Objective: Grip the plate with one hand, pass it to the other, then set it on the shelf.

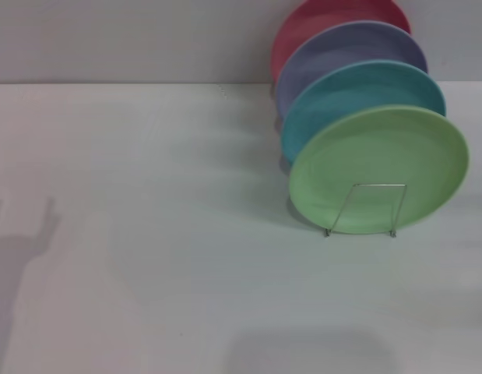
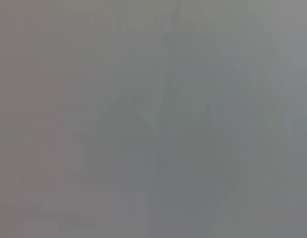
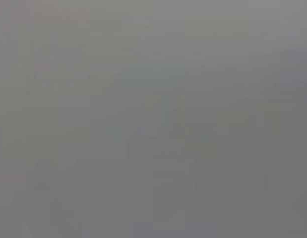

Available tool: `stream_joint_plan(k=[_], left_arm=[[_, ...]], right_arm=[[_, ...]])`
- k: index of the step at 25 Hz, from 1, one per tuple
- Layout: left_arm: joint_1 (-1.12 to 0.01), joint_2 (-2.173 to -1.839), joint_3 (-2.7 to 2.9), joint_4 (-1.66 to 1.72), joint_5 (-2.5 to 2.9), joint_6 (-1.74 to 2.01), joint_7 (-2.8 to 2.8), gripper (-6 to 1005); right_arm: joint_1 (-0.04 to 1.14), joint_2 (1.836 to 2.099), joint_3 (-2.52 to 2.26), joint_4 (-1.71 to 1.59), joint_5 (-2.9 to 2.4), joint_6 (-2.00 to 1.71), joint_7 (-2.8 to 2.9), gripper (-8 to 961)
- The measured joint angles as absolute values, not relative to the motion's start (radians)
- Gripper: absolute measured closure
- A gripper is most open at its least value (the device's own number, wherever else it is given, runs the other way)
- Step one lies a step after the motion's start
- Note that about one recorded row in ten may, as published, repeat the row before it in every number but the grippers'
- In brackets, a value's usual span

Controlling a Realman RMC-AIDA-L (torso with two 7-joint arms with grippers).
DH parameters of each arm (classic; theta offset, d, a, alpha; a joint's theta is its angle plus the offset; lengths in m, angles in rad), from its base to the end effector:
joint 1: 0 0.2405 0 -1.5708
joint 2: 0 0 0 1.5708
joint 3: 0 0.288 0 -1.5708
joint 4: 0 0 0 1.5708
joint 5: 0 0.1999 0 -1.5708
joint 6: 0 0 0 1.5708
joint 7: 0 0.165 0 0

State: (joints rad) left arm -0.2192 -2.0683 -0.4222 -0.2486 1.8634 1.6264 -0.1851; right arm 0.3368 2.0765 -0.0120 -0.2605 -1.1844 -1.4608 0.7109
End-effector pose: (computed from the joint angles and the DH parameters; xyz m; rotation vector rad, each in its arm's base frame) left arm -0.3466 0.2637 0.0027 -1.3724 -0.4631 -0.9684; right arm 0.4001 0.3025 0.1064 -1.1760 0.5536 0.9882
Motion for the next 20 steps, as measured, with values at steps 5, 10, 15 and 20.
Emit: stream_joint_plan(k=[5, 10, 15, 20], left_arm=[[-0.234, -2.066, -0.454, -0.210, 1.863, 1.580, -0.209, 153], [-0.239, -2.066, -0.458, -0.199, 1.863, 1.574, -0.211, 153], [-0.242, -2.066, -0.459, -0.196, 1.862, 1.570, -0.211, 153], [-0.248, -2.068, -0.459, -0.195, 1.862, 1.559, -0.212, 153]], right_arm=[[0.354, 2.077, 0.042, -0.174, -1.183, -1.441, 0.587, 486], [0.355, 2.077, 0.087, -0.126, -1.183, -1.439, 0.546, 486], [0.359, 2.077, 0.099, -0.117, -1.183, -1.440, 0.543, 486], [0.373, 2.077, 0.104, -0.115, -1.183, -1.433, 0.541, 486]])
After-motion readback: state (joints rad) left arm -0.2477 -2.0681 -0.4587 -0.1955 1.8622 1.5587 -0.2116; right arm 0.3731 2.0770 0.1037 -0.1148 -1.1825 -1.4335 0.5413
